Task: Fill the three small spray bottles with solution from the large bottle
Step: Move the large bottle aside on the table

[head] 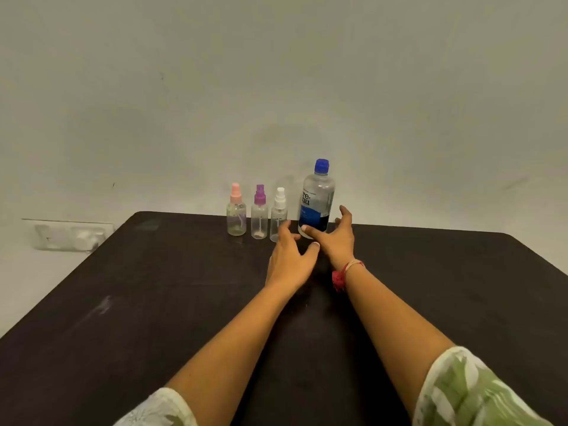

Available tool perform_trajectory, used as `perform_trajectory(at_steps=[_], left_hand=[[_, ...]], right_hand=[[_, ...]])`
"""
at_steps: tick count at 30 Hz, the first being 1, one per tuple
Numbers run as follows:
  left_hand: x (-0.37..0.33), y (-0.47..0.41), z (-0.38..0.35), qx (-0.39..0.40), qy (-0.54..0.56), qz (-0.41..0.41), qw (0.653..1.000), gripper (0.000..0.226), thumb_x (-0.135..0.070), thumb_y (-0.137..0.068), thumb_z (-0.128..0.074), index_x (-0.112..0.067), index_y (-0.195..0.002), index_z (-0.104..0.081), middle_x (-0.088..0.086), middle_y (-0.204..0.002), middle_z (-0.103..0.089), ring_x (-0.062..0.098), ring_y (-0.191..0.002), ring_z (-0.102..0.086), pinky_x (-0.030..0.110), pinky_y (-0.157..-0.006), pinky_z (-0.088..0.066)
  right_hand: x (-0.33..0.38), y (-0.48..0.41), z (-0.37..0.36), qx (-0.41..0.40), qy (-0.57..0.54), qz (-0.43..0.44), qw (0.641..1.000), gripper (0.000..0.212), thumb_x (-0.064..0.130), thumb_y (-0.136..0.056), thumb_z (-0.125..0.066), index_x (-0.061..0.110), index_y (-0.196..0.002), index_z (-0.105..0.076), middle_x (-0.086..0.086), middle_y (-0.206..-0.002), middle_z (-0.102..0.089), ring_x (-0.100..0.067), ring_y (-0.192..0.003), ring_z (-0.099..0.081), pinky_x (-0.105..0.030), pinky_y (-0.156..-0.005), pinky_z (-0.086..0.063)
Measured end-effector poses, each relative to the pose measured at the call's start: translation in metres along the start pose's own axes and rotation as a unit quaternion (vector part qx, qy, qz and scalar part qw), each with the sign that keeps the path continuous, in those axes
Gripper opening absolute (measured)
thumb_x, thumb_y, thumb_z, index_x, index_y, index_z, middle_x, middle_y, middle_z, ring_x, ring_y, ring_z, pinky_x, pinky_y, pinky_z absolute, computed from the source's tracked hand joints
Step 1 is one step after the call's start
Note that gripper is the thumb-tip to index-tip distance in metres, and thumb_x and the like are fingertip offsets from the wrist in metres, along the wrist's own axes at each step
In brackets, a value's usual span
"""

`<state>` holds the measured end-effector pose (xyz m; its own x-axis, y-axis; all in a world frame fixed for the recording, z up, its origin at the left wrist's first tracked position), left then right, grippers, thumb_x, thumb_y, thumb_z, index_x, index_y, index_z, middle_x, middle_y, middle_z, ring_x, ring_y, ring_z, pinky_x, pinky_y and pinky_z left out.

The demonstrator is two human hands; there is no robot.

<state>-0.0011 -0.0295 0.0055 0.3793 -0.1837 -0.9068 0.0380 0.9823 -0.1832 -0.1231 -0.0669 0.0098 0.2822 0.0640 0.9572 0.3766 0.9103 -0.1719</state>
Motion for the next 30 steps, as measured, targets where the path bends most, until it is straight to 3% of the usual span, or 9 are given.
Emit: perform_trajectory(at_steps=[5,11,18,24,30], left_hand=[[0.002,-0.003,-0.003,-0.005,0.002,-0.006,1.0,0.067,-0.035,-0.091,-0.06,-0.021,-0.145,-0.022,0.002,-0.138,-0.047,0.021,-0.126,-0.048,0.034,-0.097,-0.041],[0.001,-0.004,-0.003,0.004,-0.021,-0.023,0.999,0.063,-0.041,-0.089,-0.06,-0.022,-0.139,-0.028,0.002,-0.141,-0.045,0.021,-0.128,-0.046,0.04,-0.103,-0.041],[-0.009,0.013,-0.001,0.052,-0.046,-0.019,0.997,0.092,-0.058,-0.084,-0.06,-0.025,-0.152,-0.008,0.004,-0.155,-0.024,0.024,-0.137,-0.037,0.049,-0.109,-0.037],[-0.024,0.061,-0.007,0.108,-0.061,-0.017,0.992,0.09,-0.064,-0.083,-0.056,-0.028,-0.152,-0.011,0.002,-0.154,-0.028,0.024,-0.137,-0.039,0.044,-0.109,-0.037],[-0.035,0.116,-0.011,0.139,-0.049,0.001,0.989,0.103,-0.079,-0.07,-0.047,-0.032,-0.153,-0.008,-0.001,-0.158,-0.022,0.024,-0.141,-0.032,0.044,-0.111,-0.031]], right_hand=[[0.002,-0.017,-0.01,0.009,0.003,0.022,1.0,0.1,0.022,-0.07,-0.083,0.016,-0.147,-0.021,-0.013,-0.144,-0.041,-0.029,-0.133,-0.04,-0.036,-0.107,-0.037],[0.002,-0.018,-0.013,0.007,0.053,0.047,0.997,0.069,0.021,-0.073,-0.08,0.009,-0.128,-0.04,-0.011,-0.124,-0.056,-0.027,-0.116,-0.056,-0.022,-0.086,-0.044],[0.006,0.026,0.01,0.027,0.022,0.048,0.998,0.064,0.016,-0.071,-0.081,0.01,-0.122,-0.043,-0.007,-0.118,-0.057,-0.017,-0.102,-0.056,-0.021,-0.082,-0.045],[0.009,0.078,0.04,0.039,0.01,0.042,0.998,0.061,0.016,-0.072,-0.08,0.011,-0.12,-0.042,-0.001,-0.11,-0.056,-0.014,-0.098,-0.056,-0.009,-0.071,-0.041],[0.014,0.125,0.073,0.053,0.013,0.03,0.998,0.061,0.016,-0.072,-0.081,0.016,-0.118,-0.041,0.004,-0.108,-0.053,-0.011,-0.099,-0.053,-0.014,-0.076,-0.044]])
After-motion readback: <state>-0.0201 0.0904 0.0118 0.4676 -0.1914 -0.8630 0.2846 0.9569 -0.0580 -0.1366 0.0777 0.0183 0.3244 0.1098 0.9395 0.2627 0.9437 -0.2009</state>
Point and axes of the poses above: each hand's wrist, its own y-axis away from the middle knuckle, its own z-axis out of the back of the hand, x = y × z, the point moved 3 cm from there along -y, towards the middle knuckle
